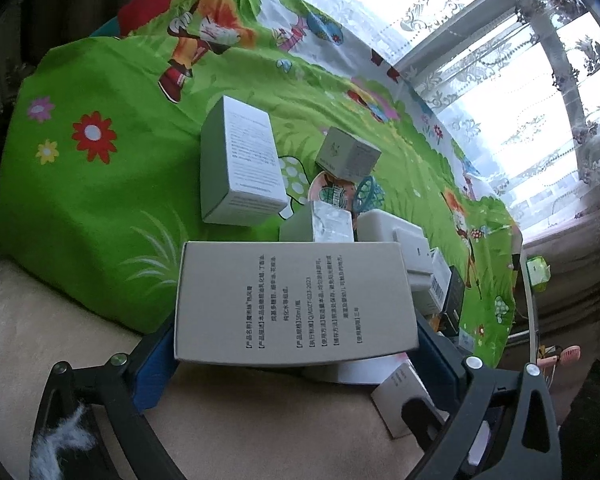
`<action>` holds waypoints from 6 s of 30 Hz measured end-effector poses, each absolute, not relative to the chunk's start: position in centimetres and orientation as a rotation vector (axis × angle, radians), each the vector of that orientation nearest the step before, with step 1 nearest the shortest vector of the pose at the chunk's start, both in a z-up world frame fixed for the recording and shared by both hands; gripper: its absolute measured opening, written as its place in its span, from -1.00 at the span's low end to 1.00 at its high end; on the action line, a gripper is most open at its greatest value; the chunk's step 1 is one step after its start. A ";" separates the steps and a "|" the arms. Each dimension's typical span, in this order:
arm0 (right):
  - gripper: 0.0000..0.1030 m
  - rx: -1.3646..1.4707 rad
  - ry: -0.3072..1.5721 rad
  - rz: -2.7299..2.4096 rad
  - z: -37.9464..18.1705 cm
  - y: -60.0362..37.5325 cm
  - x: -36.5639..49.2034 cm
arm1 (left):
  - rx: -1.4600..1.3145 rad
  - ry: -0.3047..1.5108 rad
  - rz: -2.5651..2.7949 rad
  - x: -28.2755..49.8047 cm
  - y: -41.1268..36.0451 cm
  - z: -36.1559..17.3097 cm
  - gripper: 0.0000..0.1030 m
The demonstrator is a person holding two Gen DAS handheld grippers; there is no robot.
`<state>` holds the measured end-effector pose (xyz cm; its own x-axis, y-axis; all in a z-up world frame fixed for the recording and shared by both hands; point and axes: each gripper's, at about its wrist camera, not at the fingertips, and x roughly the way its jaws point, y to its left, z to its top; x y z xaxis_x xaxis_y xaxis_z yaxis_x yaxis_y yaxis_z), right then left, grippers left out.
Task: Organize rigid objects
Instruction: 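Grasp the large white box with the left gripper while the right grasps a white-red box, then carry both boxes to the purple storage box and release them inside, then grasp a white box with the left gripper while the right grasps a white cube box, then carry both boxes over the purple storage box and open both grippers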
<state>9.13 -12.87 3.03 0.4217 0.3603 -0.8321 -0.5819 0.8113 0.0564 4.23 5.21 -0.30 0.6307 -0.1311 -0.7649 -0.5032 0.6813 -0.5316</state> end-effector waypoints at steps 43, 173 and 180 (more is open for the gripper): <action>0.46 0.128 0.860 0.128 5.3 -43.0 10.3 | -0.240 0.886 -0.360 8.5 -23.5 6.4 0.99; 0.05 -0.068 0.922 0.523 3.5 -24.5 10.5 | -0.530 0.787 0.272 4.5 1.1 4.8 -0.18; 0.05 -0.013 0.928 0.491 3.8 -27.7 10.3 | -0.506 0.822 0.097 5.3 -4.7 5.1 -0.18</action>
<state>10.30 -27.68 3.79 0.4982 0.3999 -0.7693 -0.4110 0.8902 0.1966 5.32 -4.71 5.13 0.6832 -0.1100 -0.7218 -0.2746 0.8773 -0.3936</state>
